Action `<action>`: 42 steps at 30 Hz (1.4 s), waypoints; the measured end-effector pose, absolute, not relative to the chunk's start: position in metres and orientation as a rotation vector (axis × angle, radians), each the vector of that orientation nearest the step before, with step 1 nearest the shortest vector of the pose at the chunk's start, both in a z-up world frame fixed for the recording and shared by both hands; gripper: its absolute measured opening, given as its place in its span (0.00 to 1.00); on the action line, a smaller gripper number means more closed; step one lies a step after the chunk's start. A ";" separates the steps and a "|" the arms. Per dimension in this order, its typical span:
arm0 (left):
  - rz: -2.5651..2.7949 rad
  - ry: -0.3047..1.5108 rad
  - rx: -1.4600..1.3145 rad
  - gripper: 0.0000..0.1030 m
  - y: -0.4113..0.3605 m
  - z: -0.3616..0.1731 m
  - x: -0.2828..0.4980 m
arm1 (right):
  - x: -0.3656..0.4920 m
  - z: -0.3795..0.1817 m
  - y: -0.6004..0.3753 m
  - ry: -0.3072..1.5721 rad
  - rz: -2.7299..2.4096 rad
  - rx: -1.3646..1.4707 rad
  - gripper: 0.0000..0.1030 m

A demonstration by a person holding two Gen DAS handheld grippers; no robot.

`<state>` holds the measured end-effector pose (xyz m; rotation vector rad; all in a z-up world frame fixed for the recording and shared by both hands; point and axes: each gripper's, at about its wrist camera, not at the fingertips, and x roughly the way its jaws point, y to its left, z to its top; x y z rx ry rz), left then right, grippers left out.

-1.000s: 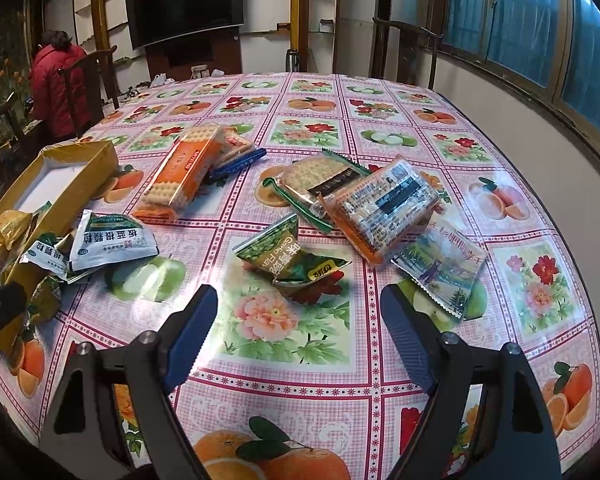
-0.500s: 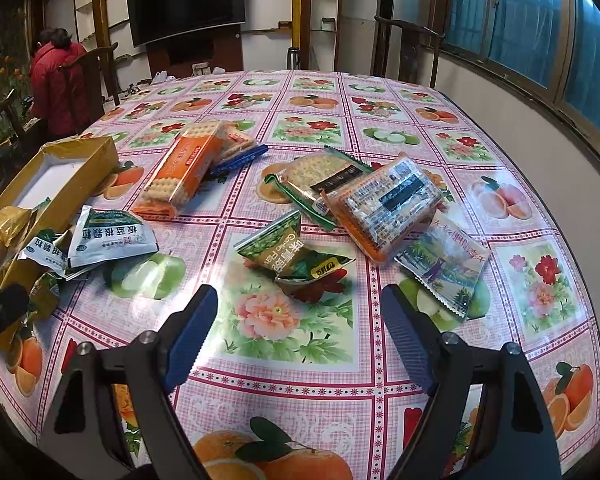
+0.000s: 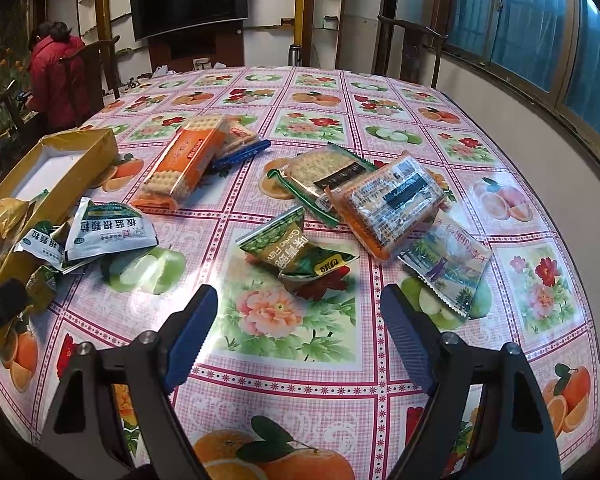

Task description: Organize snacks

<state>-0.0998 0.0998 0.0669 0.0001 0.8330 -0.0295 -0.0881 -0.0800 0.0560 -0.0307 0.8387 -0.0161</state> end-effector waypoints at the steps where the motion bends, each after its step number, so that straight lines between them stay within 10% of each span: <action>1: -0.029 0.832 -0.001 0.77 0.100 0.067 -0.100 | -0.088 0.055 -0.080 0.840 -0.016 -0.031 0.81; 42: -0.154 0.829 -0.048 0.77 0.116 0.098 -0.033 | -0.014 0.095 -0.144 0.818 0.082 0.140 0.87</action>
